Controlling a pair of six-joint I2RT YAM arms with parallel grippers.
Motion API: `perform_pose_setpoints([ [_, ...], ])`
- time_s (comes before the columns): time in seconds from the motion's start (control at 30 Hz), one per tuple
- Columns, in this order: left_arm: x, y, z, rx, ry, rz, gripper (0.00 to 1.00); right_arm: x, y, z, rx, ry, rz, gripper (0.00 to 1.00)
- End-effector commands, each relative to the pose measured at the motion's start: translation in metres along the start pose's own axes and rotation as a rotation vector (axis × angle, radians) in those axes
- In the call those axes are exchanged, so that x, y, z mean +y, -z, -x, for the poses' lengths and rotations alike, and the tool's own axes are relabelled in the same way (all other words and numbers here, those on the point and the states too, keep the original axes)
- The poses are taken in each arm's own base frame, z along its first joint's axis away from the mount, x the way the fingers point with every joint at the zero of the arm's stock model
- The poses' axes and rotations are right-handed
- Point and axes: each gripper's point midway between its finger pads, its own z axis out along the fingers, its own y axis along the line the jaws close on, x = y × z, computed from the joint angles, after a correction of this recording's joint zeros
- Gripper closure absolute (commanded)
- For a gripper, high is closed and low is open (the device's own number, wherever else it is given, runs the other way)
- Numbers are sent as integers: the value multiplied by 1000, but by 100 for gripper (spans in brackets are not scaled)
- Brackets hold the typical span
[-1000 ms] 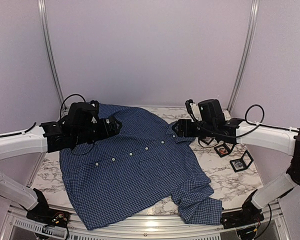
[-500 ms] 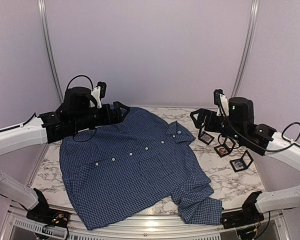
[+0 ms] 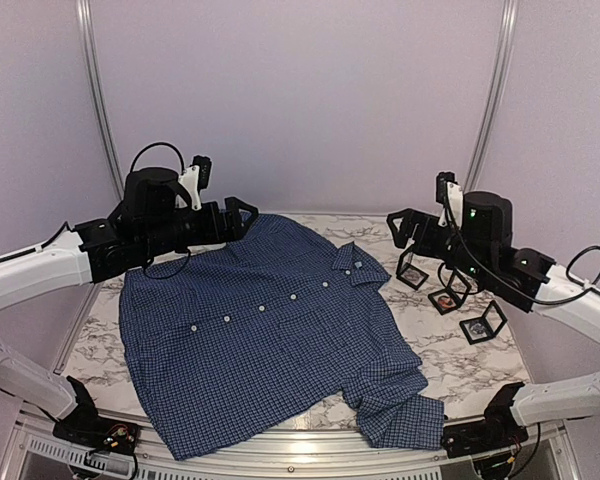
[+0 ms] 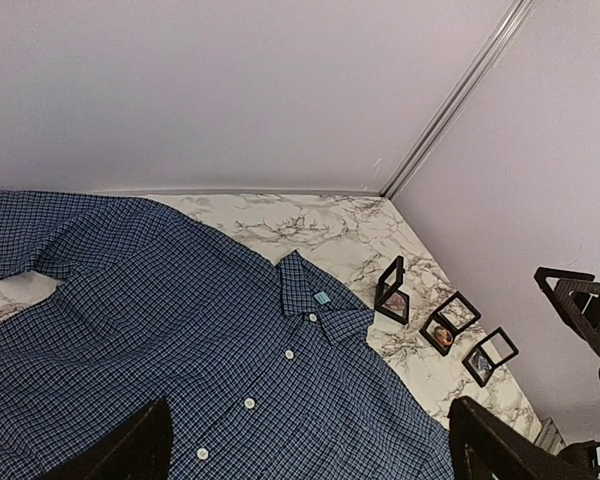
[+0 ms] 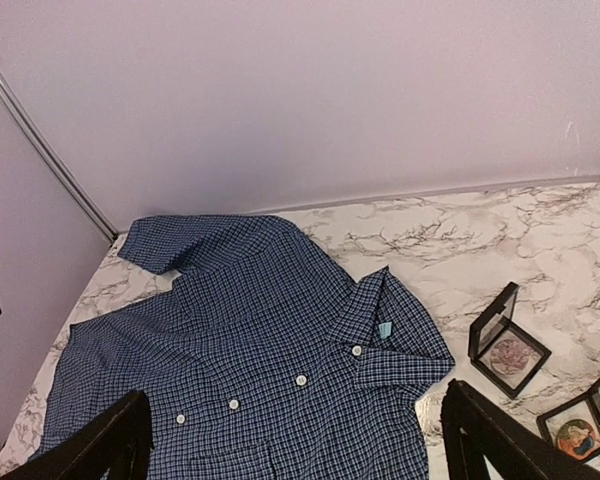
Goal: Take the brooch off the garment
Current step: Reset both arms
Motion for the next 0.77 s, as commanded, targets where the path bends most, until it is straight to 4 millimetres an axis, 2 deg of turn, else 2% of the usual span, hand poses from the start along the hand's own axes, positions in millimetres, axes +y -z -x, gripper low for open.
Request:
perform_pose_setpoints([
  [0.0, 0, 10, 12, -19, -13, 12, 1, 11, 7, 32, -85, -6, 17, 2],
  [0.73, 1, 13, 7, -7, -4, 3, 1, 13, 9, 30, -79, -9, 36, 2],
])
